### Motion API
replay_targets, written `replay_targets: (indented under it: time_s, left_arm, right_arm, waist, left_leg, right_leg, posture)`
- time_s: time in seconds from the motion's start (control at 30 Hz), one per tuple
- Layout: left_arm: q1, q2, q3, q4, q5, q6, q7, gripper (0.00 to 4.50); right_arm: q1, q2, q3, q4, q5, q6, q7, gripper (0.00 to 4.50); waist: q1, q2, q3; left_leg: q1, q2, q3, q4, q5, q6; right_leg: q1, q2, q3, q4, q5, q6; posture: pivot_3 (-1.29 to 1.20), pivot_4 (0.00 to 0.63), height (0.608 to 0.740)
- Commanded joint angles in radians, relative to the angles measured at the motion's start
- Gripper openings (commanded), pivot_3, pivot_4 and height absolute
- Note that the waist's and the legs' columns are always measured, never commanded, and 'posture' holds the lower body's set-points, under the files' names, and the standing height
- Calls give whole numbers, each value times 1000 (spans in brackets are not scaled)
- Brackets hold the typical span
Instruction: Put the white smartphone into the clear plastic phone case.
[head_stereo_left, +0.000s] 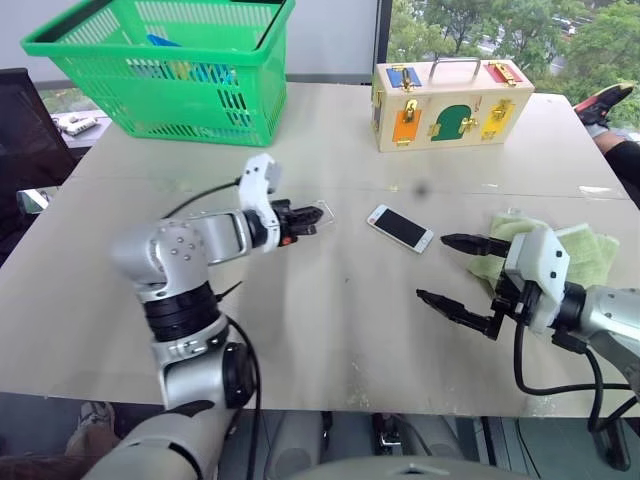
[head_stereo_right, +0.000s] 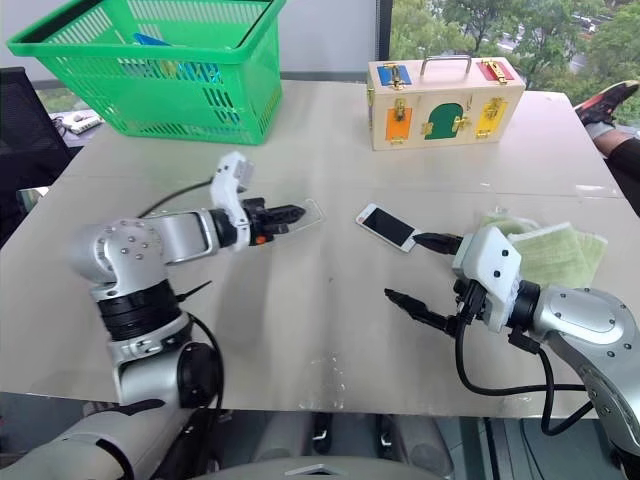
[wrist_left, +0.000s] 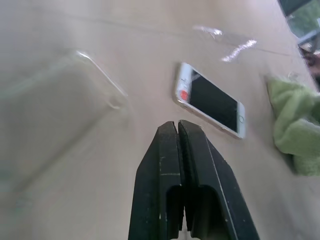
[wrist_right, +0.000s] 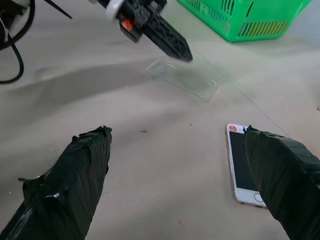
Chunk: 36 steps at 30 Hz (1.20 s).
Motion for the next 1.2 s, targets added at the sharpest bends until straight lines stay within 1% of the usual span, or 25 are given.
replay_targets:
  time_s: [0.03, 0.1, 0.13, 0.17, 0.23, 0.33, 0.43, 0.67, 0.77, 0.87, 0.93, 1.1, 1.2]
  left_arm:
    - [33, 154, -193, 34, 95, -241, -84, 1255]
    - [24, 223, -279, 98, 139, -347, -134, 2093]
    - [14, 247, -305, 142, 151, -385, -164, 2636]
    - [1, 291, -359, 204, 186, -463, -224, 3073]
    - [-33, 335, -428, 323, 239, -578, -297, 3073]
    - [-84, 347, -493, 448, 290, -661, -360, 3073]
    - [-126, 322, -536, 578, 335, -734, -405, 3073]
    - [-219, 270, -578, 843, 413, -855, -511, 3073]
    - [-252, 258, -592, 940, 458, -917, -542, 2254]
    - [-265, 241, -576, 964, 463, -896, -559, 903]
    - [-251, 235, -562, 928, 458, -865, -554, 19]
    - [-180, 212, -425, 692, 391, -576, -422, 19]
    - [-154, 181, -286, 498, 355, -349, -299, 19]
  right_arm:
    - [-13, -5, -5, -6, 3, -18, 3, 4500]
    - [-19, -6, -2, 1, 4, -17, 7, 4500]
    - [-24, -6, 0, 4, 4, -17, 9, 4500]
    - [-29, -7, 4, 8, 3, -17, 11, 4500]
    - [-38, -8, 11, 14, 0, -19, 14, 4500]
    - [-40, -9, 13, 17, -3, -21, 14, 4500]
    - [-36, -8, 14, 9, -4, -18, 8, 4500]
    - [-34, -13, 8, -3, 1, -7, 0, 4500]
    - [-36, -12, 10, -4, 1, -5, -4, 4500]
    - [-40, -10, 23, 1, -6, -6, -6, 4500]
    - [-47, -11, 30, 5, -9, -5, -5, 4500]
    - [-54, -17, 25, 16, -6, -6, 7, 4500]
    - [-67, -13, 38, 27, -10, -11, 14, 4500]
  waist:
    - [2, 0, 0]
    - [7, 0, 0]
    - [11, 0, 0]
    - [14, 0, 0]
    - [19, 0, 0]
    - [25, 0, 0]
    - [28, 0, 0]
    - [28, 0, 0]
    - [28, 0, 0]
    - [28, 0, 0]
    - [28, 0, 0]
    - [25, 0, 0]
    - [24, 0, 0]
  left_leg:
    - [0, 0, 0, 0, 0, 0]
    - [0, 0, 0, 0, 0, 0]
    - [0, 0, 0, 0, 0, 0]
    - [0, 0, 0, 0, 0, 0]
    - [0, 0, 1, 0, 0, 0]
    - [-1, 0, 1, 0, 0, 0]
    - [-7, 0, 0, 1, 0, 1]
    - [-8, -1, 0, 2, -1, 2]
    - [-7, -1, 0, 3, -1, 2]
    - [-7, -1, 0, 4, 0, 2]
    - [-7, -1, 0, 4, 0, 2]
    - [-8, 0, 0, 4, 0, 2]
    - [-8, 0, 0, 4, 0, 2]
  right_leg:
    - [0, 0, 0, 0, 0, 0]
    - [0, 0, 0, 0, 0, 0]
    - [0, 0, 0, 0, 0, 0]
    - [0, -1, 0, 0, 0, 0]
    - [0, -1, 0, -1, 0, 0]
    - [-1, -1, 0, -1, 0, -1]
    - [-6, -1, 0, -1, 0, -1]
    - [-6, -1, -1, -2, 0, 0]
    - [-5, -1, -2, 0, 0, 0]
    - [-5, -1, -2, 0, 0, 0]
    - [-5, -1, -2, 0, 0, 0]
    - [-5, -1, -2, 0, 0, 0]
    - [-5, -1, -2, 0, 0, 0]
  posture:
    - [0, 150, 740]
    - [0, 150, 740]
    - [0, 150, 740]
    - [0, 150, 740]
    - [0, 150, 740]
    - [0, 150, 740]
    - [0, 150, 740]
    - [0, 150, 740]
    - [0, 150, 740]
    - [0, 150, 740]
    - [0, 150, 740]
    - [0, 150, 740]
    - [0, 150, 740]
